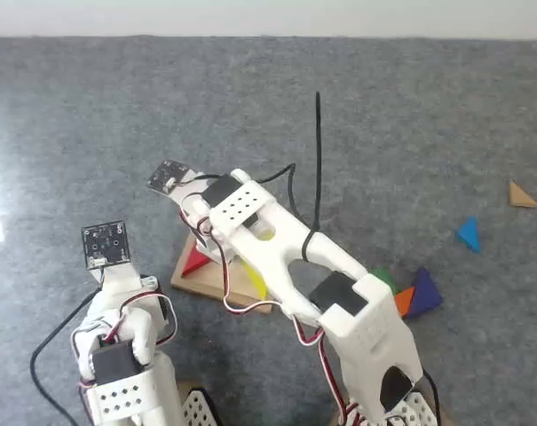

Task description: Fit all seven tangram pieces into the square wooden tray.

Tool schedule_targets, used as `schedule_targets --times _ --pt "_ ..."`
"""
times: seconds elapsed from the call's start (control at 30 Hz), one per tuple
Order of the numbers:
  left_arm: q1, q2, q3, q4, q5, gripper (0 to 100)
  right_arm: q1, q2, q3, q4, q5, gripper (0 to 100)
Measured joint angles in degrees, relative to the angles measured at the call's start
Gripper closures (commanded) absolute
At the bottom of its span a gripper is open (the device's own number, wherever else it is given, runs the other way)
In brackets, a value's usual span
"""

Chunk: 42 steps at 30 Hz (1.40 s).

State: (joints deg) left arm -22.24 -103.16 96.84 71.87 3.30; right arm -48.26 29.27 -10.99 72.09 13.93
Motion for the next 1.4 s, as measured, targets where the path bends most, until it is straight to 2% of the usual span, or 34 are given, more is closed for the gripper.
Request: schedule_targets --times 0.27,0.53,0.77,0.9,1.13,1.2,1.33,1.4 --pt "0.0 0.0 0.0 0.0 0.0 99 1.2 -6.9 3.8 -0.2 0.0 92.4" --pt "0.0 0.0 0.0 0.0 0.0 99 1.1 -12.8 13.9 -7.7 0.0 91.6" --pt "0.0 0.0 0.0 0.0 0.0 99 1.2 -12.7 14.9 -8.1 0.7 79.1" --pt "0.0 0.0 0.0 0.0 0.0 99 1.2 -8.4 14.6 -8.1 3.7 78.6" --pt "0.0 0.0 0.0 0.0 0.0 99 0.6 -1.8 9.2 -7.6 4.4 78.6" --pt "0.0 0.0 0.0 0.0 0.0 99 0.3 -0.5 7.6 -6.6 4.4 80.5" --pt "0.0 0.0 0.0 0.0 0.0 99 0.9 0.4 5.4 -4.7 4.4 95.7" --pt "0.0 0.0 0.0 0.0 0.0 99 1.6 0.5 4.1 -2.8 4.9 95.7"
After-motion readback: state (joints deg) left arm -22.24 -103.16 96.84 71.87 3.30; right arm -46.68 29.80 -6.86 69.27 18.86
